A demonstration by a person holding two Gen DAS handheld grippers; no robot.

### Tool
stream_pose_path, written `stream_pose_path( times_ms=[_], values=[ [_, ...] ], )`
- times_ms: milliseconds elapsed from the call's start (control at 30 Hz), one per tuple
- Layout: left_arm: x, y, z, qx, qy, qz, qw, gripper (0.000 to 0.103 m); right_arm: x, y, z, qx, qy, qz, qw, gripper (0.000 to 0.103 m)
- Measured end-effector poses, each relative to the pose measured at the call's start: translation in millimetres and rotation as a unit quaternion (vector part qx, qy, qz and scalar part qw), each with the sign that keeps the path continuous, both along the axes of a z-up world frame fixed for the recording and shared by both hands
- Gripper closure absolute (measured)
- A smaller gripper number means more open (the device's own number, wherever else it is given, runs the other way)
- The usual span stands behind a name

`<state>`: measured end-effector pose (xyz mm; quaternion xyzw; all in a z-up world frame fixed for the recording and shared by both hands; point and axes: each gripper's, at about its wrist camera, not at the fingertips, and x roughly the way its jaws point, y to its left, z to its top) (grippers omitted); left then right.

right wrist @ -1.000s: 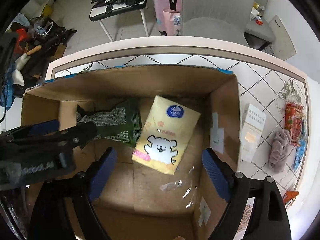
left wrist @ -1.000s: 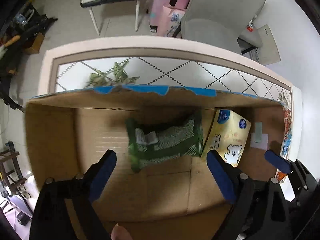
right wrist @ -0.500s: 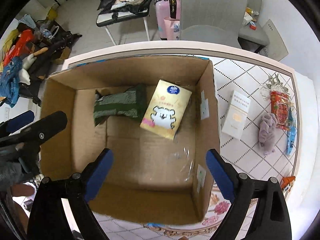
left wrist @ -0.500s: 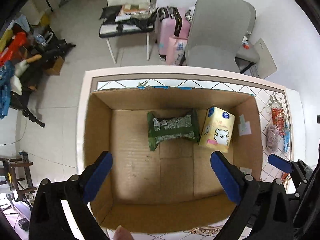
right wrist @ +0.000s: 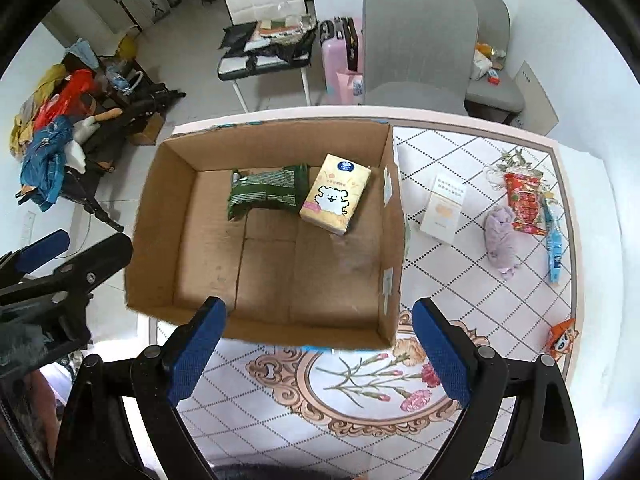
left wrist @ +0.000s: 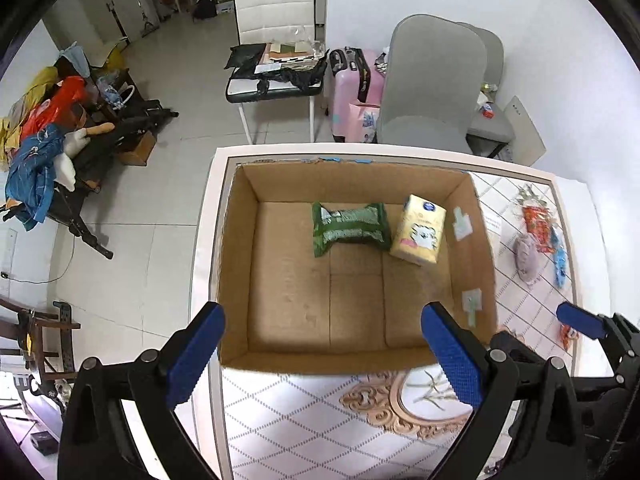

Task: Organize soft objects
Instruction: 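Move both tools back over the remaining items on the table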

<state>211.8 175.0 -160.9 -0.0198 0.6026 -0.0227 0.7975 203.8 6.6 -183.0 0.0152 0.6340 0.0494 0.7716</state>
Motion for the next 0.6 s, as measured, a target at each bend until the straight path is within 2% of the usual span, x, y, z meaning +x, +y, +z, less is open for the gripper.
stream_pose_path(
  times_ms=[133,433,600],
  values=[
    [-20.5,-2.2,15.8,0.001,-0.013,-0.003,0.9999,0.003,-19.9,-5.2,18.3,0.002,-0.014,0.001,1.0,0.007],
    [-50.5,-14.3,44.4,0.001,-0.031,0.004,0.9995,0.003,-43.7,-21.1,40.2,0.044,-0.025,0.007,0.999,0.007],
    [-45.5,-49.3,58.5,-0.01,-0.042,-0.009,0.999,0.003,-42.7,-65.8,40.4,0.067,-0.023,-0.02,0.997,0.007]
  ],
)
